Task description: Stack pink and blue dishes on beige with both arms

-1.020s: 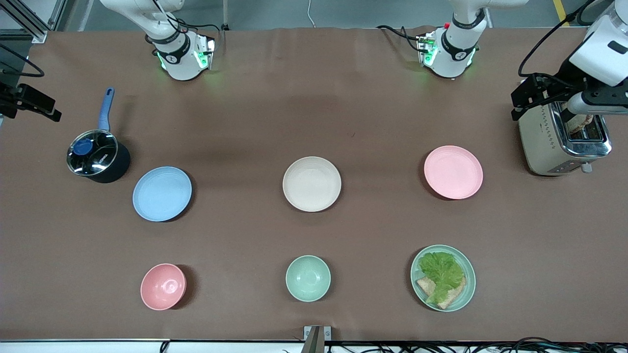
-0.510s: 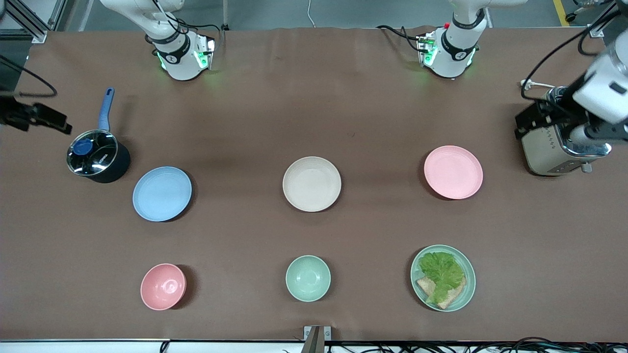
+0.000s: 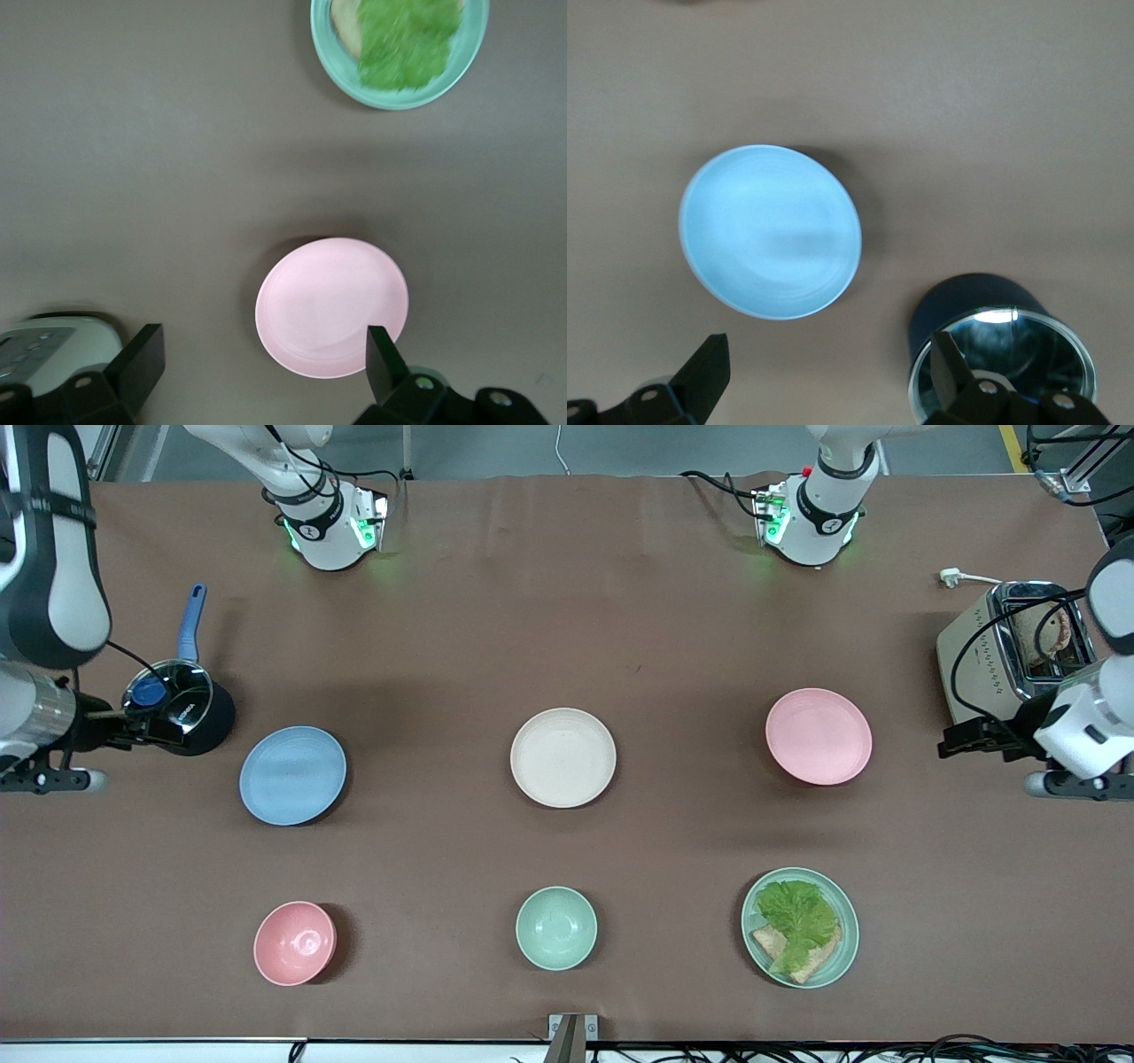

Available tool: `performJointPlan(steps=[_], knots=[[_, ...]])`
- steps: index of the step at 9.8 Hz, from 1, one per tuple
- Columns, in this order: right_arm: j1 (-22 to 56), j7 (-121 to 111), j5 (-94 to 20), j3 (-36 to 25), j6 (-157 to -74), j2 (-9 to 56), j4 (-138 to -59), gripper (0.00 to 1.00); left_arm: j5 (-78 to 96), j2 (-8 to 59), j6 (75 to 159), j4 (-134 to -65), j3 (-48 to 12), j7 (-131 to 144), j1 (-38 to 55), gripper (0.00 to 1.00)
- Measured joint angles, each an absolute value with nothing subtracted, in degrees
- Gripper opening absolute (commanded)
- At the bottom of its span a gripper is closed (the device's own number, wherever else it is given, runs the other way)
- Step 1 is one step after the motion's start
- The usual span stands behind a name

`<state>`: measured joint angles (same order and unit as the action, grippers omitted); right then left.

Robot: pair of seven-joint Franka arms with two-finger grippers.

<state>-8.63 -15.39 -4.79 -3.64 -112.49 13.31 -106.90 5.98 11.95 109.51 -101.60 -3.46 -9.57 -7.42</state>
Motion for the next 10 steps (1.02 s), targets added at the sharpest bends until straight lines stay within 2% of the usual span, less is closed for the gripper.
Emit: performJointPlan(steps=[2,4,6,7,8,9,10], knots=[[-11.0,-21.3,-9.4,-3.7,-121.8,16.6,-113.3,1.0,10.1,12.4,118.4,-112.0,-3.5,-16.7,-8.4,1.0],[-10.9,-23.1,-11.1,-3.4,-131.7,20.5,-118.1,0.89,12.4,14.5,123.8,-117.1,-3.5,-22.3,-9.2,1.0],[-10.5,-23.3,-12.4,-2.4,-138.9,23.3,-121.5,0.73,12.5,18.0,125.1,-117.3,-3.5,-24.6,-9.6,1.0],[-10.4,-23.3,-12.9,-2.0,-139.9,24.1,-122.0,0.57,12.5,19.4,125.2,-117.3,-3.5,-25.6,-9.6,1.0],[-10.4,-23.3,-13.3,-1.7,-140.3,24.8,-122.2,0.3,12.5,20.4,125.4,-117.3,-3.6,-26.5,-9.6,1.0],[-10.4,-23.3,-13.5,-1.5,-140.4,25.2,-122.2,0.14,12.5,21.2,125.4,-117.4,-3.6,-27.3,-9.6,1.0],[-10.4,-23.3,-13.6,-1.4,-140.4,25.3,-122.2,0.03,12.5,21.9,125.6,-117.4,-3.6,-27.9,-9.8,1.0]])
